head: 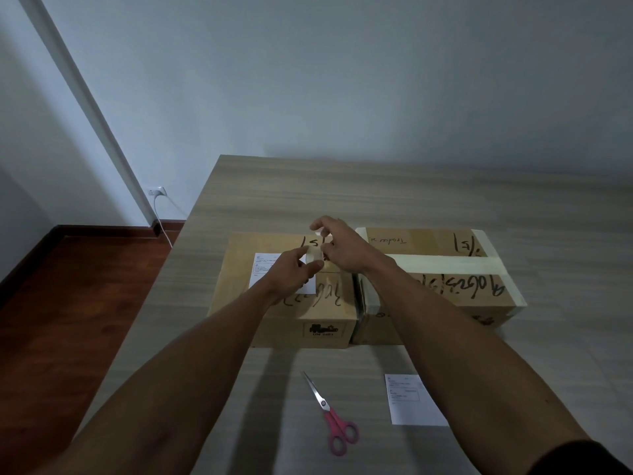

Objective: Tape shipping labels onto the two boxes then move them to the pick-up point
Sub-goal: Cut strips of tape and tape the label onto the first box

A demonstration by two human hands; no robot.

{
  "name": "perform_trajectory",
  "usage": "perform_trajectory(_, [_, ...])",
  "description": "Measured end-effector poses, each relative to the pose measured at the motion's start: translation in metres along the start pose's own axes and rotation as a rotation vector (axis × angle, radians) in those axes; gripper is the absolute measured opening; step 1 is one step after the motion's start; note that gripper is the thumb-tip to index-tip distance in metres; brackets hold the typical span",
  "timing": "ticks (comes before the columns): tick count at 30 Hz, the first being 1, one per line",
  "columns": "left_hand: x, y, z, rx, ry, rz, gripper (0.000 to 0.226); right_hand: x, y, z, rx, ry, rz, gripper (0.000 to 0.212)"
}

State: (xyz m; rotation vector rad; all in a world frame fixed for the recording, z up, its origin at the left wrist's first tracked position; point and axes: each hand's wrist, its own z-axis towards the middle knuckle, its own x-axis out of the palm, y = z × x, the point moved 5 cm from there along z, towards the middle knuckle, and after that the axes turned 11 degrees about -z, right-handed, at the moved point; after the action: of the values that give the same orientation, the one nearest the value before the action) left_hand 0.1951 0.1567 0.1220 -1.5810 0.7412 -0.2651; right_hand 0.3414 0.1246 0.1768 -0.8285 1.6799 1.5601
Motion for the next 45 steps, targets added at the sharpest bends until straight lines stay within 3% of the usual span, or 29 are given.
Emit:
perform_trajectory(2, [-0.002,0.0,0.001,0.011,-0.012,0.009,0.06,0.001,0.002,0.0,-0.012,0.004,0.009,0.048])
perform_trajectory(9, [-0.005,0.001,0.002,0.002,-0.057,0.0,0.052,0.003,0.005,-0.001,-0.036,-0.044,-0.027,0.037])
perform_trajectory(26, [-0.005,0.002,0.003,0.056,0.013,0.051,0.063,-0.008,-0.006,0.001,0.054,0.01,0.071,0.044])
perform_trajectory(34, [-0.001,0.001,0.0,0.086,0.016,0.044,0.064,-0.011,0.002,-0.001,0.06,0.025,-0.062,0.054])
perform_trajectory(45, [0.002,0.003,-0.002,0.081,0.0,0.054,0.066,-0.01,0.002,-0.004,0.061,-0.007,-0.1,0.038])
